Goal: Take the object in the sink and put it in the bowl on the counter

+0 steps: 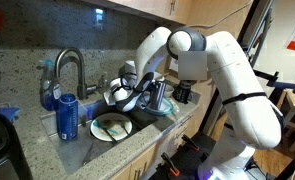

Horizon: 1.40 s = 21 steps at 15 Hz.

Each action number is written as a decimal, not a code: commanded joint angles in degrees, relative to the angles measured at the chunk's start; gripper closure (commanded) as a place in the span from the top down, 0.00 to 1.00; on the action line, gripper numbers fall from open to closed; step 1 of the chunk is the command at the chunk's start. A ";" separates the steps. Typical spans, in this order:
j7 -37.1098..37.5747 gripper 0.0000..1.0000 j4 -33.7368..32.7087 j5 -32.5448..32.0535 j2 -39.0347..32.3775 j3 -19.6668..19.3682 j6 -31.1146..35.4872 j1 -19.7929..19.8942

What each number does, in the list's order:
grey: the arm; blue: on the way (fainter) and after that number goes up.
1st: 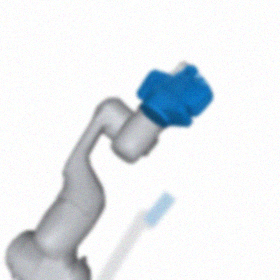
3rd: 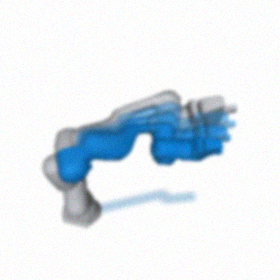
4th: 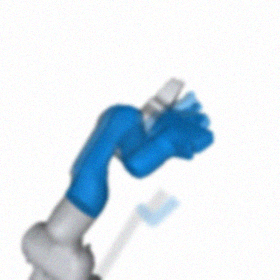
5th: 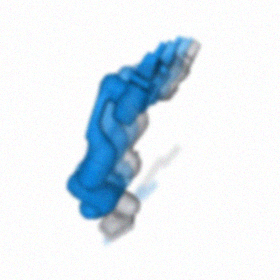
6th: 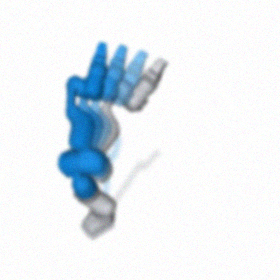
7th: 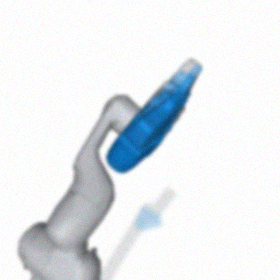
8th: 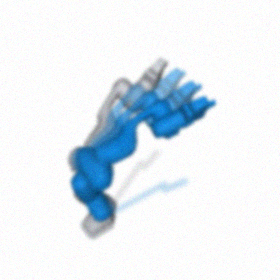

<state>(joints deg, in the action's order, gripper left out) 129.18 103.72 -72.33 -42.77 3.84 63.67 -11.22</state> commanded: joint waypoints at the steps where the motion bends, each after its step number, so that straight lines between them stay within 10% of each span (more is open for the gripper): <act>1: 0.03 0.61 0.74 0.23 1.99 1.07 -0.79 0.08; 2: -0.16 0.61 0.69 0.21 2.09 1.23 -0.74 0.04; 3: 0.03 0.86 -0.20 -0.13 0.26 1.00 -0.32 0.31; 17: 0.02 0.86 -0.20 -0.10 0.47 1.27 -0.28 0.24; 21: -0.48 1.00 -0.85 0.11 -0.04 1.54 -1.50 -0.61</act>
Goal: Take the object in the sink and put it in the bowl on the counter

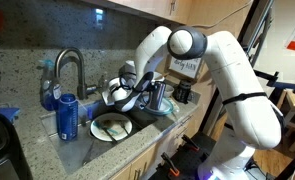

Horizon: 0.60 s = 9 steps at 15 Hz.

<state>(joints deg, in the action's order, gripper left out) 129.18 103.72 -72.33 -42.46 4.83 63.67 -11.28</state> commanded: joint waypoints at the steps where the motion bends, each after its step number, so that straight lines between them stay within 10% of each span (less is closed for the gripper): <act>1: -0.26 1.00 -0.87 0.16 -0.35 0.68 -1.54 -0.73; 9: -1.12 1.00 -2.33 -0.16 -0.59 1.25 -1.68 -2.48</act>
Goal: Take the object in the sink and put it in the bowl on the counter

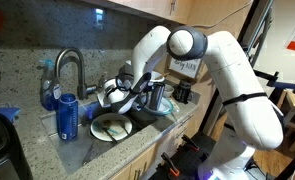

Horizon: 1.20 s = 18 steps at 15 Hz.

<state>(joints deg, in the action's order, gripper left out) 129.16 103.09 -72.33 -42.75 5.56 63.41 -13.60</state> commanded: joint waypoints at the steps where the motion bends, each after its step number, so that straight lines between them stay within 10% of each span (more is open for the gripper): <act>1: -1.37 1.00 -2.03 -0.31 -0.35 0.53 -1.22 -0.24; 18: -7.83 1.00 -9.88 -9.90 -2.49 1.99 16.57 -0.52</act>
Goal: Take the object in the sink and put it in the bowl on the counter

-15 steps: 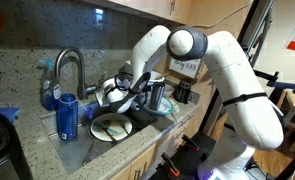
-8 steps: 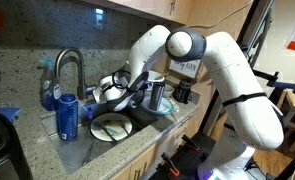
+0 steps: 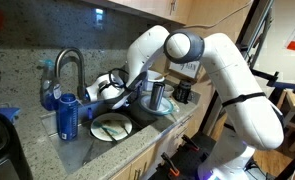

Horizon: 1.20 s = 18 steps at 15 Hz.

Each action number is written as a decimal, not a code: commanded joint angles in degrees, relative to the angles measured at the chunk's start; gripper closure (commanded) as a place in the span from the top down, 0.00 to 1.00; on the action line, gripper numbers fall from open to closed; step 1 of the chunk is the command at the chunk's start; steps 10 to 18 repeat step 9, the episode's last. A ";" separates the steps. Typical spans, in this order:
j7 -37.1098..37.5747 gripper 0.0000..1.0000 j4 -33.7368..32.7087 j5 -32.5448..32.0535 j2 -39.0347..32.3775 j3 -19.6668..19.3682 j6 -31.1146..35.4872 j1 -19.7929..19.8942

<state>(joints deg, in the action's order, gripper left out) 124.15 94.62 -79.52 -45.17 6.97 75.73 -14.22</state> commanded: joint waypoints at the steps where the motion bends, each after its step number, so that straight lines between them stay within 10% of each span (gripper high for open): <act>1: -3.28 1.00 -1.44 -3.82 0.15 0.63 6.36 0.05; 18: -2.37 1.00 -1.25 -3.82 -0.18 0.24 7.35 -0.26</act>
